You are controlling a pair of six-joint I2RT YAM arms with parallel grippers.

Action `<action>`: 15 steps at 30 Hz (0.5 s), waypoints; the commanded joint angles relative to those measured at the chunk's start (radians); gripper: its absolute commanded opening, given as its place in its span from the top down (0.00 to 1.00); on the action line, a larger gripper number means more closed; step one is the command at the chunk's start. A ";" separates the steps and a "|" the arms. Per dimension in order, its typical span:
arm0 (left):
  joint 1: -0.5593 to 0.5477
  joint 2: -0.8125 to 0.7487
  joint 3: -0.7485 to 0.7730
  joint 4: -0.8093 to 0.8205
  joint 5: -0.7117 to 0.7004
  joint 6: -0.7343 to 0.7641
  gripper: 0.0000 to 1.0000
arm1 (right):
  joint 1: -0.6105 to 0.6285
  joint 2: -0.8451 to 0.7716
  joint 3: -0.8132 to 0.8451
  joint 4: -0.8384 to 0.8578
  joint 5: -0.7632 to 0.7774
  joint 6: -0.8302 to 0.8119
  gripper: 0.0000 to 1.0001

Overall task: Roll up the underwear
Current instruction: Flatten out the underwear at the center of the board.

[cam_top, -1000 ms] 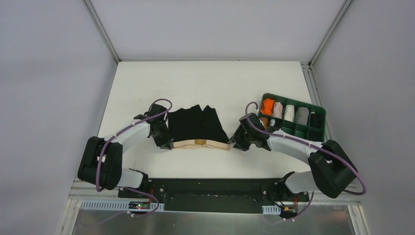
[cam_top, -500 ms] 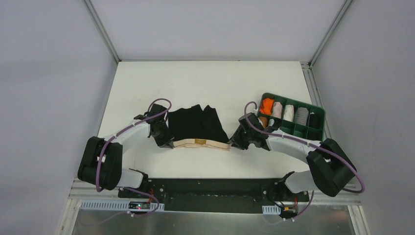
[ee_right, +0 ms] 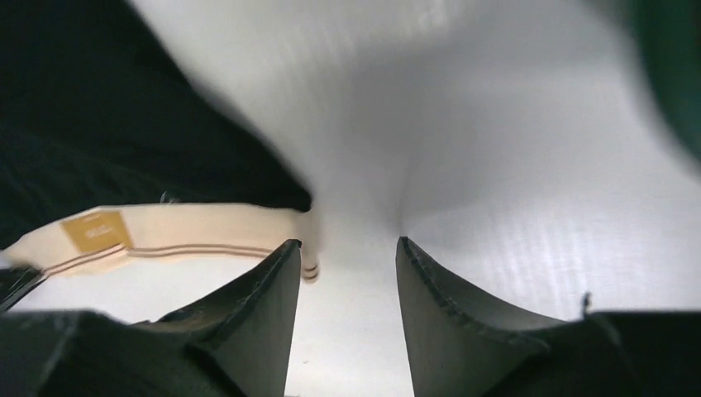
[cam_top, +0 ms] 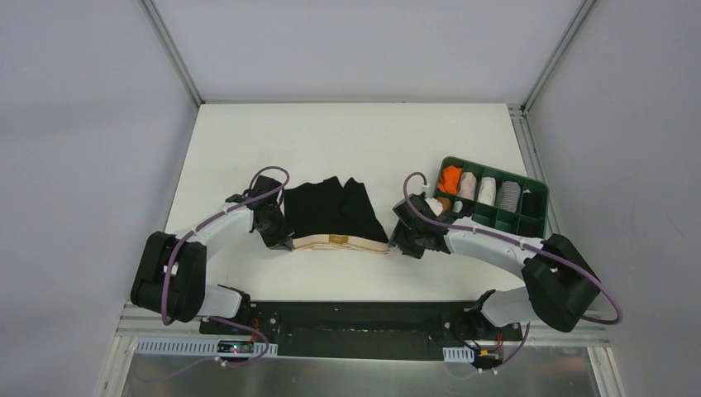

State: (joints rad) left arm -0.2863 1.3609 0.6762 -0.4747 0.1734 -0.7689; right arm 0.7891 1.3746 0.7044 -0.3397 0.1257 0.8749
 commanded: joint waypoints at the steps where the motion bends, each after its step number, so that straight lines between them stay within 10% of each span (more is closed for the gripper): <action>1: 0.003 -0.030 -0.009 -0.005 -0.014 0.000 1.00 | -0.034 -0.037 0.057 -0.178 0.212 -0.097 0.50; 15: 0.003 -0.036 0.001 -0.008 0.000 0.012 1.00 | -0.265 -0.072 0.151 -0.219 0.261 -0.291 0.51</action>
State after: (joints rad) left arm -0.2863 1.3472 0.6754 -0.4755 0.1741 -0.7681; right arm 0.5171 1.3148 0.7696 -0.5255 0.3798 0.6472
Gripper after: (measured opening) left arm 0.011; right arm 0.493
